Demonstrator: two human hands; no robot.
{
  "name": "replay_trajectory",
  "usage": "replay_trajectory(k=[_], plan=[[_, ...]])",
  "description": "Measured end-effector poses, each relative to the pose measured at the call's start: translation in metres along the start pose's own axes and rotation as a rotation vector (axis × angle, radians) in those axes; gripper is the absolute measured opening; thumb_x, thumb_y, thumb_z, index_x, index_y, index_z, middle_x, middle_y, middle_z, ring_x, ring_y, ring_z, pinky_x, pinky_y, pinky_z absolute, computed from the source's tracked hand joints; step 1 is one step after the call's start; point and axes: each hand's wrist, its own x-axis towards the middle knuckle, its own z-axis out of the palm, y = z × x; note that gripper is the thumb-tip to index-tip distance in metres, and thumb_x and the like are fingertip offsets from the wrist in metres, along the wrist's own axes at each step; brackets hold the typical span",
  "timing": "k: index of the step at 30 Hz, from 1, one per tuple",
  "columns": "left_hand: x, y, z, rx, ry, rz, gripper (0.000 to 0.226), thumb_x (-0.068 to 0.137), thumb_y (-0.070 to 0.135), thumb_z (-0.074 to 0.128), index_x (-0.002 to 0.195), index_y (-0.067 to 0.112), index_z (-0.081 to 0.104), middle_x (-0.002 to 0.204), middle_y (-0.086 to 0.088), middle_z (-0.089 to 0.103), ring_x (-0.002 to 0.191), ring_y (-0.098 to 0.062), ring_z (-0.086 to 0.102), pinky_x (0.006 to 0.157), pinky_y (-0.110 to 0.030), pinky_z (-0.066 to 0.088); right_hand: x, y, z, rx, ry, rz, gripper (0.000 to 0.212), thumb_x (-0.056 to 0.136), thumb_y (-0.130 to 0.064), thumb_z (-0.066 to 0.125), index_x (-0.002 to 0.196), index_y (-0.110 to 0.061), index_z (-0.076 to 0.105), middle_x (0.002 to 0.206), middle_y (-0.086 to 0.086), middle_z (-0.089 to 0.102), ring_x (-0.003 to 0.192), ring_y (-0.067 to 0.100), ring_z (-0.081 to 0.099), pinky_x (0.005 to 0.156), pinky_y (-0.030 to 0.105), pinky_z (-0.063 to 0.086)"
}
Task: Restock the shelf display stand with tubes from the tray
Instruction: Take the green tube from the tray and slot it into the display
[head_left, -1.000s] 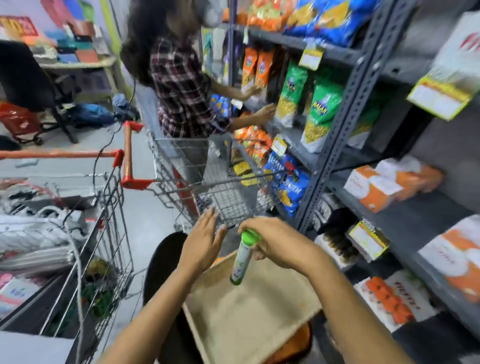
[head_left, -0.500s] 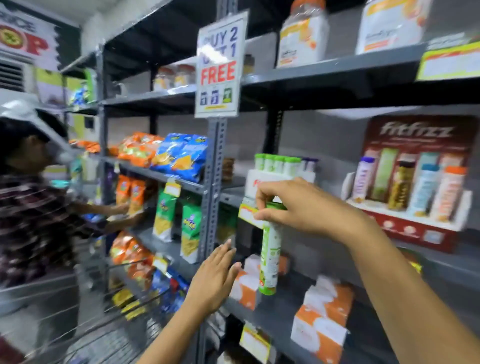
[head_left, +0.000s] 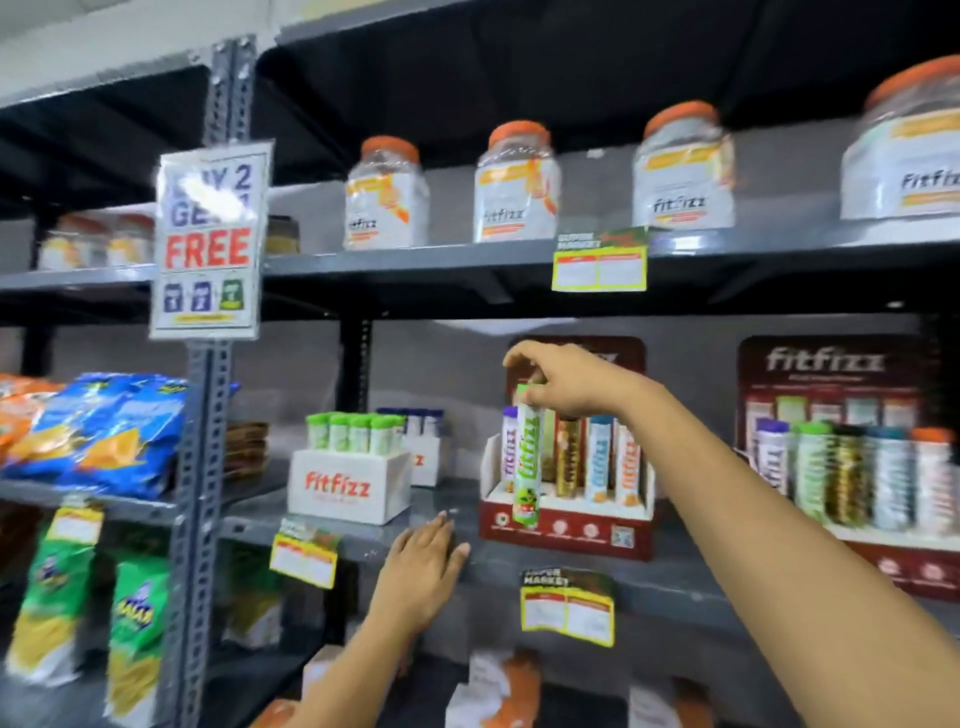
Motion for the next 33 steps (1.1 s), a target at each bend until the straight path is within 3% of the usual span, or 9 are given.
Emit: replay_trajectory(k=[3, 7, 12, 15, 21, 33], plan=[[0.013, 0.004, 0.005, 0.058, 0.049, -0.019, 0.094, 0.072, 0.069, -0.003, 0.132, 0.016, 0.048, 0.143, -0.005, 0.044, 0.131, -0.018, 0.037, 0.104, -0.036, 0.026, 0.015, 0.017, 0.004, 0.012, 0.026, 0.06, 0.05, 0.092, -0.012, 0.055, 0.138, -0.019, 0.04, 0.131, 0.012, 0.057, 0.118, 0.028, 0.054, 0.091, 0.032, 0.04], [0.028, 0.002, 0.01, 0.135, 0.064, 0.045, 0.075, 0.077, 0.055, 0.006, 0.103, 0.017, 0.065, 0.12, -0.006, 0.064, 0.114, -0.022, 0.055, 0.089, -0.036, 0.038, 0.036, 0.039, 0.019, 0.033, 0.082, 0.146, 0.046, 0.093, -0.008, 0.052, 0.136, -0.02, 0.042, 0.134, 0.016, 0.053, 0.121, 0.031, 0.051, 0.099, 0.041, 0.043], [0.032, -0.002, 0.017, 0.21, 0.168, 0.096, 0.048, 0.083, 0.043, 0.026, 0.079, 0.018, 0.066, 0.085, -0.005, 0.072, 0.078, -0.021, 0.066, 0.065, -0.034, 0.043, 0.057, 0.063, 0.044, 0.015, 0.136, 0.243, 0.027, 0.091, -0.014, 0.058, 0.116, -0.024, 0.055, 0.131, 0.004, 0.056, 0.121, 0.027, 0.051, 0.104, 0.052, 0.038], [0.032, -0.005, 0.019, 0.212, 0.191, 0.105, 0.041, 0.084, 0.041, 0.029, 0.07, 0.021, 0.062, 0.072, 0.0, 0.069, 0.068, -0.02, 0.064, 0.058, -0.032, 0.038, 0.06, 0.071, 0.057, 0.013, 0.135, 0.273, 0.022, 0.091, -0.017, 0.059, 0.112, -0.022, 0.057, 0.124, 0.002, 0.061, 0.116, 0.026, 0.053, 0.103, 0.049, 0.037], [0.032, -0.008, 0.022, 0.196, 0.241, 0.117, 0.039, 0.085, 0.04, 0.029, 0.071, 0.022, 0.061, 0.072, 0.003, 0.068, 0.068, -0.017, 0.063, 0.06, -0.034, 0.039, 0.067, 0.081, 0.061, 0.084, 0.144, 0.266, 0.015, 0.089, -0.017, 0.063, 0.102, -0.024, 0.059, 0.122, 0.003, 0.061, 0.115, 0.025, 0.053, 0.104, 0.052, 0.038], [0.03, -0.007, 0.02, 0.175, 0.272, 0.14, 0.038, 0.087, 0.041, 0.025, 0.07, 0.023, 0.054, 0.071, 0.003, 0.064, 0.067, -0.014, 0.059, 0.059, -0.032, 0.027, 0.067, 0.084, 0.079, 0.124, 0.247, 0.268, 0.014, 0.093, -0.021, 0.059, 0.106, -0.016, 0.056, 0.112, 0.004, 0.065, 0.11, 0.025, 0.056, 0.103, 0.05, 0.037]])
